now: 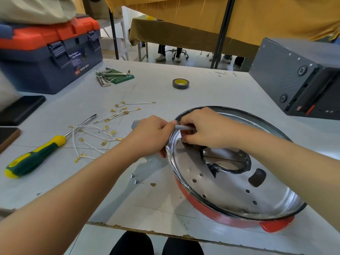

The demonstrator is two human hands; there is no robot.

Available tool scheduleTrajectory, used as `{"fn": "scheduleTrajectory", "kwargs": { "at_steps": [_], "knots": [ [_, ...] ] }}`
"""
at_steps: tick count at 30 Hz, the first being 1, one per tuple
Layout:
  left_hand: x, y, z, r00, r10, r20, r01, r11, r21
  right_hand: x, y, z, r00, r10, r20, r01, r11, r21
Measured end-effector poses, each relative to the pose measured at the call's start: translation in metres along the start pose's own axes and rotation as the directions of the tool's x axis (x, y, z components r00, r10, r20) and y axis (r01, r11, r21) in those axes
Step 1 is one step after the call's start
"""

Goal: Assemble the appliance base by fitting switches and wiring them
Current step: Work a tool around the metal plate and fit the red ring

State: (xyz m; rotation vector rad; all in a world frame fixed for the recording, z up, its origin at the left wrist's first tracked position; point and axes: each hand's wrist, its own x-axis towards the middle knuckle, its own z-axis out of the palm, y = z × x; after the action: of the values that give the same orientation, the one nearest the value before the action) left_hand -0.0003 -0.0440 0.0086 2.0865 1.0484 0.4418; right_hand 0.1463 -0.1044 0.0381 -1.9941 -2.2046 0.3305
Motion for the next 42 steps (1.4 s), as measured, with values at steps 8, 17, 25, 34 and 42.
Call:
{"fn": "scheduleTrajectory", "kwargs": {
  "at_steps": [8,17,25,34,42],
  "knots": [
    [-0.003,0.0,-0.001,1.0,0.005,-0.009,-0.005,1.0,-0.029,-0.005,0.001,-0.003,0.998,0.019,-0.064,-0.016,0.999,0.049],
    [0.001,-0.009,-0.028,0.983,0.111,-0.15,-0.122,0.99,-0.067,-0.004,0.009,-0.012,0.963,0.172,-0.21,-0.034,0.844,0.536],
    [-0.019,-0.029,-0.059,0.949,0.116,0.295,-0.173,0.969,0.176,-0.006,0.002,-0.006,0.978,0.14,-0.157,-0.045,0.868,0.494],
    [-0.027,-0.037,-0.045,0.923,0.029,0.383,-0.23,0.84,0.491,-0.015,-0.001,-0.004,0.978,0.147,-0.147,-0.061,0.879,0.472],
    [-0.028,-0.001,-0.05,0.988,0.149,0.033,-0.137,0.961,-0.24,-0.019,-0.005,-0.005,0.964,0.167,-0.205,-0.018,0.815,0.58]
  ]
}}
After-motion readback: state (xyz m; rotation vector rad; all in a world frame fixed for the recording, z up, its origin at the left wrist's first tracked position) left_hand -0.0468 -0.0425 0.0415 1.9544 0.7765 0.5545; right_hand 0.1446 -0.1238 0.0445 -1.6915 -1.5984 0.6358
